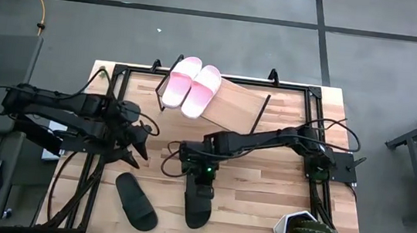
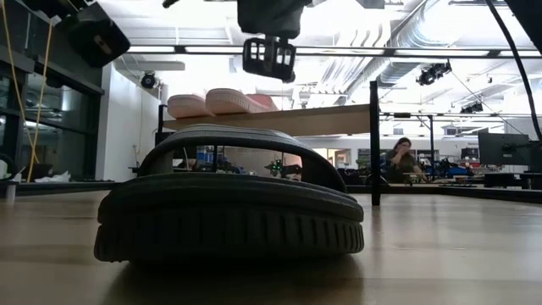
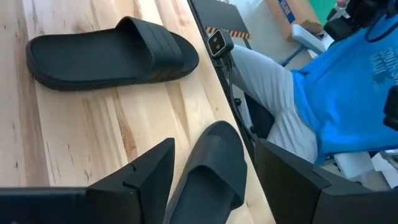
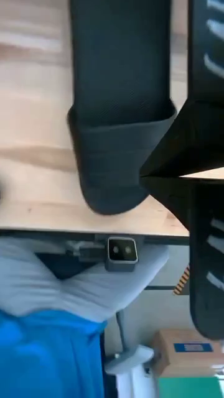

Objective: Pick and place slides into the shelf
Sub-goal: Put the right black slide on the shelf

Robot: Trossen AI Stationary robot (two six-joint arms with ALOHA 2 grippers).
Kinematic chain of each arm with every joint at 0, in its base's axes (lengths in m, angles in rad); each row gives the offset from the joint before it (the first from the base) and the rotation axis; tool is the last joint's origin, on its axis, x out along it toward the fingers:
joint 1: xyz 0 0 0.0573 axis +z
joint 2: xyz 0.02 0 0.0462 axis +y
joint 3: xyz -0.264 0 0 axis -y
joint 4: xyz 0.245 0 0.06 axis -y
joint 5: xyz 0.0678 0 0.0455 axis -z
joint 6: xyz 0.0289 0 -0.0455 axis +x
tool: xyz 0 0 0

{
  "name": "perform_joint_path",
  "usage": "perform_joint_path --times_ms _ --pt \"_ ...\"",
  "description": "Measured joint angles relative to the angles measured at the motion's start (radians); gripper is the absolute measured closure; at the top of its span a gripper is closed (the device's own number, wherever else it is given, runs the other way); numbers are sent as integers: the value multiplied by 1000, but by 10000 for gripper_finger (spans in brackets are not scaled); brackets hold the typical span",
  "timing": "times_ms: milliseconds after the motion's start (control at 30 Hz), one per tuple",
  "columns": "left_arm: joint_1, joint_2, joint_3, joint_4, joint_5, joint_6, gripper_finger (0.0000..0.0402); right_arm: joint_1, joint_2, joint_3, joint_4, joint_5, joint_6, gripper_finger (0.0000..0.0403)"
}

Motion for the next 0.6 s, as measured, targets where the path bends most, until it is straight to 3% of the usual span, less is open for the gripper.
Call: perform_joint_path --times_ms 600 --pt "-146 0 0 140 -128 -84 192 -13 8 1 19 18 -175 402"
